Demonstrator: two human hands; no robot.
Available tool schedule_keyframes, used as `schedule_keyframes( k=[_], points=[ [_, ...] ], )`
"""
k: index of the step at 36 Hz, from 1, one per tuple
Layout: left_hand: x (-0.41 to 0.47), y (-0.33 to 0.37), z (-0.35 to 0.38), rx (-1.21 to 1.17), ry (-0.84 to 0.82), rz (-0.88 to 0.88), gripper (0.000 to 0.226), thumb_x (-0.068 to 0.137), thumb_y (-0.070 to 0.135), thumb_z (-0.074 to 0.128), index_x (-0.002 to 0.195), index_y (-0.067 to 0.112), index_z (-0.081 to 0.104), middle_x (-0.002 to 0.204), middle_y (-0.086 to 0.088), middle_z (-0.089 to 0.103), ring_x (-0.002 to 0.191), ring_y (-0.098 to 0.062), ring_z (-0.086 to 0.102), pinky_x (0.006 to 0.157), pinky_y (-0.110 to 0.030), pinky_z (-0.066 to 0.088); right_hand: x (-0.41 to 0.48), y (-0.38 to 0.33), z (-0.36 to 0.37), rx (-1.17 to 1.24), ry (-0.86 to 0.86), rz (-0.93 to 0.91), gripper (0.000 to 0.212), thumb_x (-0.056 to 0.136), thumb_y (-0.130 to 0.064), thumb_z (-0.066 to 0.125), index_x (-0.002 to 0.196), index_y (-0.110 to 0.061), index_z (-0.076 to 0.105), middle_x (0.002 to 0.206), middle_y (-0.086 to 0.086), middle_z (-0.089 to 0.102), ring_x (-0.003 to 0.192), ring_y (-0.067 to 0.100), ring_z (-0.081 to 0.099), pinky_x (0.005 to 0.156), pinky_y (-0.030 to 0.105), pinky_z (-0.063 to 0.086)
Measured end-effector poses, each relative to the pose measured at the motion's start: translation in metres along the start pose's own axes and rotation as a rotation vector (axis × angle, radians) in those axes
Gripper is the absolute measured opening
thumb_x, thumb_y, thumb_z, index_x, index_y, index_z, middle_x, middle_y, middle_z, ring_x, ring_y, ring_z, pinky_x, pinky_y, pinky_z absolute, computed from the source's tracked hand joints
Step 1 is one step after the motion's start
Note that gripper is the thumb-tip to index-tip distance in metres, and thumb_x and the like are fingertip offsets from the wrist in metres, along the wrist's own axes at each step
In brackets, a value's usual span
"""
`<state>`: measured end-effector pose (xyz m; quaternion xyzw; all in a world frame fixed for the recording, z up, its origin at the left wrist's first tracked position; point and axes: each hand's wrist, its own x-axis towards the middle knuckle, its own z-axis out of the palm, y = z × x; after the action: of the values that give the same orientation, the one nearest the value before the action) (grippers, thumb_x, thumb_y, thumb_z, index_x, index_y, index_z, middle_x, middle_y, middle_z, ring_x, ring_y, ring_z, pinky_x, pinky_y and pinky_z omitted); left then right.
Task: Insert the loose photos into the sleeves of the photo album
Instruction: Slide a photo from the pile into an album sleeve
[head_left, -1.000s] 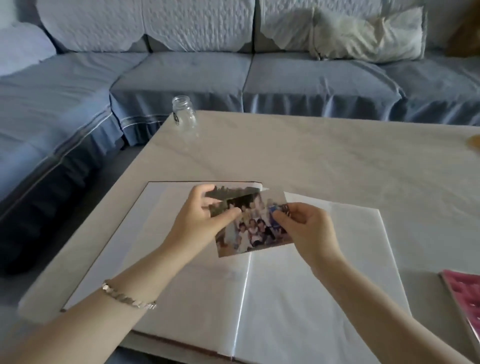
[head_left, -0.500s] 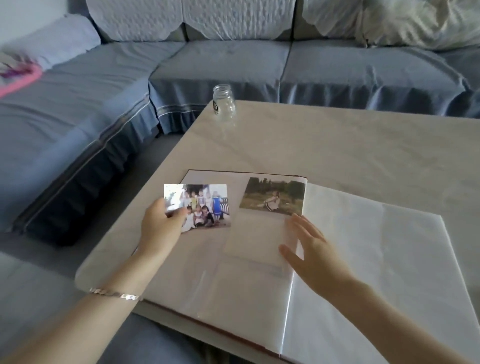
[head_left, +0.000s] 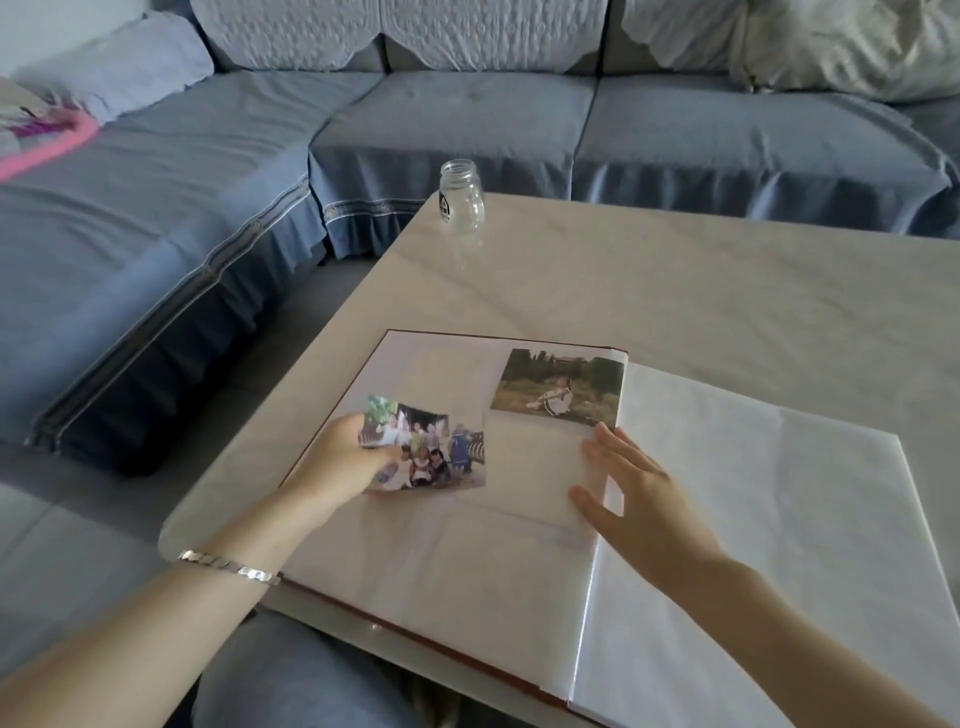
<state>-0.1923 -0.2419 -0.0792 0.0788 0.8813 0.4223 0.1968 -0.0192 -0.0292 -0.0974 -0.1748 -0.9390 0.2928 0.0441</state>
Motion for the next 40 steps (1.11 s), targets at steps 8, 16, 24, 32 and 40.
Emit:
schedule_keyframes(
  k=[8, 16, 24, 32, 40],
  points=[
    [0.015, 0.007, -0.015, 0.060, -0.146, -0.086, 0.013, 0.085, 0.003, 0.066, 0.093, 0.013, 0.062, 0.087, -0.002, 0.067, 0.082, -0.017, 0.063, 0.066, -0.020, 0.046, 0.001, 0.002, -0.003, 0.031, -0.011, 0.006, 0.051, 0.089, -0.038, 0.059, 0.136, -0.023, 0.047, 0.151, -0.014, 0.024, 0.140, -0.002, 0.015, 0.101, 0.006, 0.012],
    [0.017, 0.021, -0.006, 0.082, -0.284, -0.025, 0.019, 0.087, 0.003, 0.063, 0.105, 0.011, 0.061, 0.099, -0.004, 0.067, 0.079, -0.007, 0.062, 0.067, -0.015, 0.047, 0.003, 0.002, -0.008, 0.005, -0.034, 0.004, 0.051, 0.088, -0.040, 0.060, 0.135, -0.025, 0.048, 0.151, -0.014, 0.026, 0.139, -0.003, 0.016, 0.100, 0.007, 0.018],
    [0.014, 0.042, 0.030, 0.056, -0.457, -0.181, 0.046, 0.091, 0.043, 0.055, 0.127, 0.014, 0.049, 0.132, -0.001, 0.052, 0.118, -0.019, 0.051, 0.105, -0.037, 0.039, 0.002, 0.000, -0.016, -0.035, -0.078, -0.017, 0.049, 0.091, -0.041, 0.054, 0.138, -0.028, 0.044, 0.152, -0.014, 0.023, 0.140, -0.003, 0.012, 0.105, 0.012, 0.019],
    [0.009, 0.044, 0.037, 0.200, -0.165, -0.021, 0.043, 0.075, 0.029, 0.078, 0.104, 0.013, 0.050, 0.096, 0.001, 0.056, 0.087, -0.016, 0.054, 0.061, -0.024, 0.041, 0.003, 0.001, -0.016, -0.059, -0.071, -0.025, 0.048, 0.094, -0.040, 0.049, 0.139, -0.025, 0.042, 0.153, -0.011, 0.022, 0.141, 0.000, 0.012, 0.107, 0.015, 0.019],
    [0.007, 0.043, 0.035, 0.071, -0.105, -0.118, 0.060, 0.057, 0.018, 0.090, 0.101, 0.019, 0.050, 0.104, -0.006, 0.061, 0.095, -0.024, 0.061, 0.081, -0.036, 0.054, 0.003, 0.001, -0.016, -0.050, -0.080, -0.026, 0.049, 0.095, -0.041, 0.047, 0.140, -0.025, 0.041, 0.153, -0.012, 0.022, 0.141, -0.001, 0.011, 0.108, 0.016, 0.019]
  ],
)
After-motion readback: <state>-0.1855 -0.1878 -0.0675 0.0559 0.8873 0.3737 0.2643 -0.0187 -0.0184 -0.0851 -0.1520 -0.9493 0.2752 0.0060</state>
